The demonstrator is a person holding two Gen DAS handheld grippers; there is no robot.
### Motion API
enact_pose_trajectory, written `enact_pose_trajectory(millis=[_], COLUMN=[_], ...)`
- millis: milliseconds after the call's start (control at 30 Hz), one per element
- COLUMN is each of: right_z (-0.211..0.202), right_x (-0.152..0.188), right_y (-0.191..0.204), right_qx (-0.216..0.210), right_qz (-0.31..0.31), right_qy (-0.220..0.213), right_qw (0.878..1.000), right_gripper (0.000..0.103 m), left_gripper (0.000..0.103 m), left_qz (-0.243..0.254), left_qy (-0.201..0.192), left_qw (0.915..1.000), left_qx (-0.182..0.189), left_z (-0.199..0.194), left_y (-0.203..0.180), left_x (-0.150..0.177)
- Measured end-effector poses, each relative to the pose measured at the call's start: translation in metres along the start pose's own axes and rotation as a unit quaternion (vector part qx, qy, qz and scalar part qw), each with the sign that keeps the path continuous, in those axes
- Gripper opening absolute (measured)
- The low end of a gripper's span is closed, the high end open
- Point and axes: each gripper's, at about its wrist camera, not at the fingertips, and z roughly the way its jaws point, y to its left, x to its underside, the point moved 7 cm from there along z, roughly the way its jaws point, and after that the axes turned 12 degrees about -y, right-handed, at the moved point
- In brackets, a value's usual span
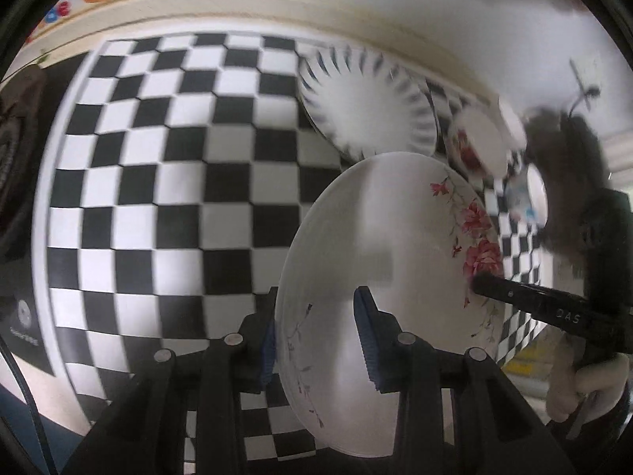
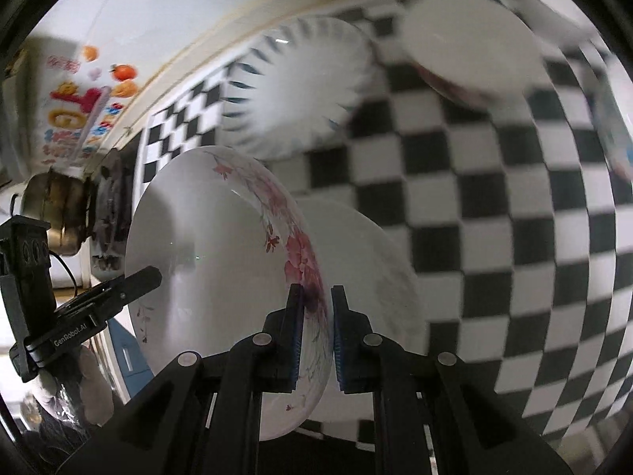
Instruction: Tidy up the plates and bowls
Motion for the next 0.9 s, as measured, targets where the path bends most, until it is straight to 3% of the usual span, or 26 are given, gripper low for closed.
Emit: enact_pose_trajectory(millis=[233,433,900], right_z=[0.012,0.018,0.016], right_x=[0.029,0.034,0.026], right_y=[-0.045,-0.051,-0.050], right_qx=[0.013,0.014,0.011], right_qz=[0.033,0.035,0.023], right_qy=[0.011,0.015,0.018], right_qw=[0.999,0.999,1.000], right_gripper=[0.015,0.015,0.013], left_gripper=[0.033,0.033,0.033], left_qz=[0.022,0.040,0.036], left_qy=[0.038,0.058,0.088], left_qw=[0.9990,0.9967,0.9936], left_qx=[-0.010,-0.040,-0.060], left_z=[0.032,0.043,0.054], left_y=[-0.018,-0.019,-0.024], left_x=[0.024,0.033,0.042])
